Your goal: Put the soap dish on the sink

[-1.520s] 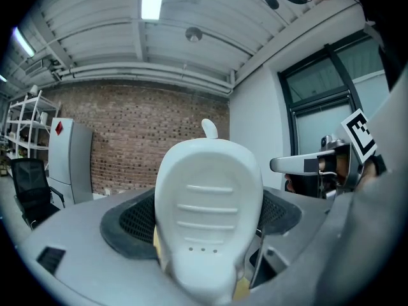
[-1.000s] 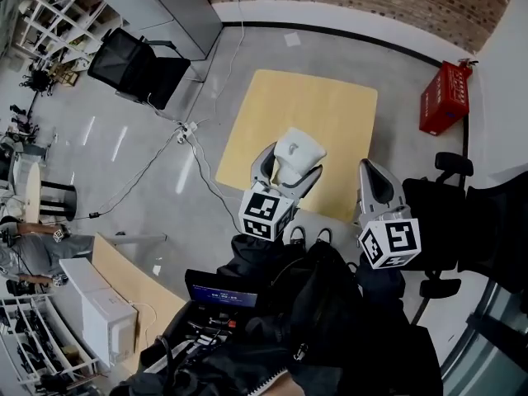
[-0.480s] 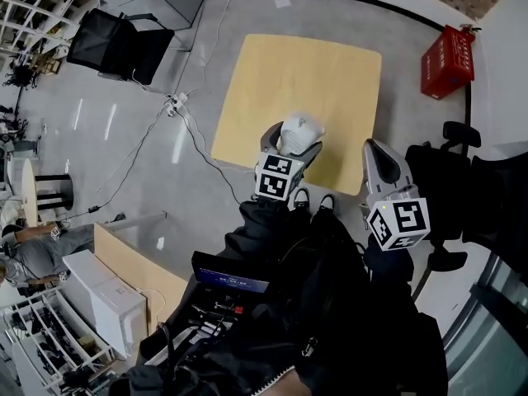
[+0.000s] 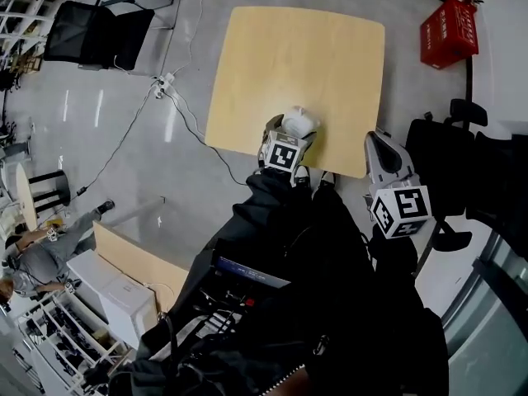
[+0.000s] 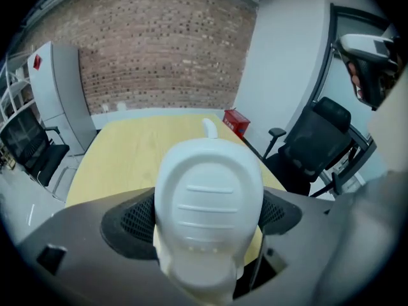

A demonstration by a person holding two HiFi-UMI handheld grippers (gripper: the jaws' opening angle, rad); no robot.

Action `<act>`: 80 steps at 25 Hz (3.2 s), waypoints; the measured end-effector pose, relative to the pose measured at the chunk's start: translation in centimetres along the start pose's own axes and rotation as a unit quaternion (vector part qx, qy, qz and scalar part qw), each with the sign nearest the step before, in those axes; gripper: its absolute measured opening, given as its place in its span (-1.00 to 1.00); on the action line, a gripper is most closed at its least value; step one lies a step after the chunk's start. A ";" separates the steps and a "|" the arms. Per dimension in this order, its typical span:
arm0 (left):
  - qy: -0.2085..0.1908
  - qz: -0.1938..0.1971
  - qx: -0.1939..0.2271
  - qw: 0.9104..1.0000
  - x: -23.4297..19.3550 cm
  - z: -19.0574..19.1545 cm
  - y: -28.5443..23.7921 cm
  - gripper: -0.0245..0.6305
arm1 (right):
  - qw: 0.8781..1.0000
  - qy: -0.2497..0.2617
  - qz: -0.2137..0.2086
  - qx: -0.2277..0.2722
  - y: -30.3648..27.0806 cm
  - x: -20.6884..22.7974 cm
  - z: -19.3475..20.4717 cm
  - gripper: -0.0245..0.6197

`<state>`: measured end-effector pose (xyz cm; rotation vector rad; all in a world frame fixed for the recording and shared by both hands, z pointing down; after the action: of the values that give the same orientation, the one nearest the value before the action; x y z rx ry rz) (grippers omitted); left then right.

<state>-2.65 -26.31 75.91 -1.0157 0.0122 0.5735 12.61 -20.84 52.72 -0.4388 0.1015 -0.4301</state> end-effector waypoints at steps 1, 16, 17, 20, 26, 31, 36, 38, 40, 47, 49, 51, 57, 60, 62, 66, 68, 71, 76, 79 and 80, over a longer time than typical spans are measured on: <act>-0.004 -0.001 -0.011 1.000 -0.3 0.5 -0.7 0.50 | 1.000 0.000 -0.001 -0.006 -0.3 0.0 0.3 -0.91; -0.055 -0.030 -0.120 0.991 -3.7 5.1 -6.9 0.50 | 0.998 -0.020 0.019 -0.048 -1.9 1.3 2.7 -0.91; -0.058 -0.032 -0.120 0.991 -3.6 5.1 -7.1 0.50 | 0.998 -0.019 0.021 -0.051 -1.8 1.5 2.7 -0.91; -0.072 -0.037 -0.119 0.990 -3.5 5.1 -7.3 0.50 | 0.998 -0.016 0.023 -0.058 -1.7 1.7 2.8 -0.91; -0.080 -0.028 -0.120 0.989 -3.4 5.4 -7.2 0.50 | 0.998 -0.020 0.028 -0.048 -1.8 1.8 2.8 -0.91; -0.093 -0.018 -0.089 0.991 -2.8 4.3 -6.2 0.50 | 0.999 -0.016 0.024 -0.045 -1.7 1.5 2.9 -0.91; -0.086 -0.016 -0.019 0.996 -1.9 1.0 -2.1 0.50 | 0.999 -0.010 0.018 -0.032 -1.5 1.0 2.2 -0.91; -0.078 -0.009 0.022 0.997 -1.3 -1.0 0.5 0.50 | 1.000 -0.006 0.015 -0.021 -1.5 0.7 1.5 -0.91; -0.076 0.001 0.071 0.995 -0.6 -3.5 3.3 0.50 | 1.000 -0.002 0.013 -0.008 -1.6 0.4 0.7 -0.91; -0.052 0.010 0.227 0.972 1.4 -11.4 13.9 -0.23 | 0.998 0.021 0.010 0.052 -1.0 -0.5 -4.3 -0.91; -0.046 0.007 0.262 0.964 1.7 -13.3 16.4 -0.39 | 0.997 0.031 0.010 0.073 -0.8 -0.6 -6.2 -0.91; -0.037 0.007 0.295 0.955 1.9 -14.9 18.7 -0.52 | 0.995 0.042 0.009 0.093 -0.6 -0.8 -8.0 -0.91; -0.027 0.021 0.378 0.925 3.3 -18.9 24.9 -0.91 | 0.987 0.069 0.009 0.143 0.5 -1.4 -12.9 -0.91; -0.030 0.028 0.403 0.914 3.9 -20.2 27.1 -0.91 | 0.984 0.077 0.011 0.160 0.7 -1.5 -14.2 -0.91; -0.029 0.031 0.414 0.909 4.3 -20.9 28.1 -0.91 | 0.983 0.080 0.013 0.168 0.9 -1.4 -14.9 -0.91; -0.030 0.034 0.431 0.901 5.0 -22.3 29.7 -0.91 | 0.979 0.084 0.020 0.186 1.3 -1.0 -16.5 -0.91; -0.033 0.032 0.439 0.897 5.3 -22.9 30.0 -0.91 | 0.977 0.080 0.025 0.197 1.5 -0.6 -17.2 -0.91; -0.035 0.034 0.444 0.895 5.6 -23.5 30.2 -0.91 | 0.974 0.074 0.027 0.211 1.7 -0.2 -18.1 -0.91; -0.038 0.042 0.450 0.891 6.3 -24.5 30.7 -0.91 | 0.971 0.090 0.033 0.220 1.8 0.0 -19.2 -0.91; -0.039 0.043 0.452 0.890 6.5 -24.8 30.6 -0.91 | 0.969 0.096 0.034 0.224 1.8 0.2 -19.4 -0.91; -0.039 0.043 0.451 0.891 6.6 -24.9 30.5 -0.91 | 0.969 0.097 0.035 0.225 1.9 0.3 -19.4 -0.91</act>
<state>-4.79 -31.35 36.39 -0.0808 0.2353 0.5965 9.96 -27.02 34.41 0.0546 0.2038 -0.4115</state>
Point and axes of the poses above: the fingertips, and each gripper's own axes: y backward along the fingers, x to its right, z out of its underside, the point moved 1 cm from there along y, backward along the fingers, and after that the axes turned 14 degrees about y, right-handed, at the moved point
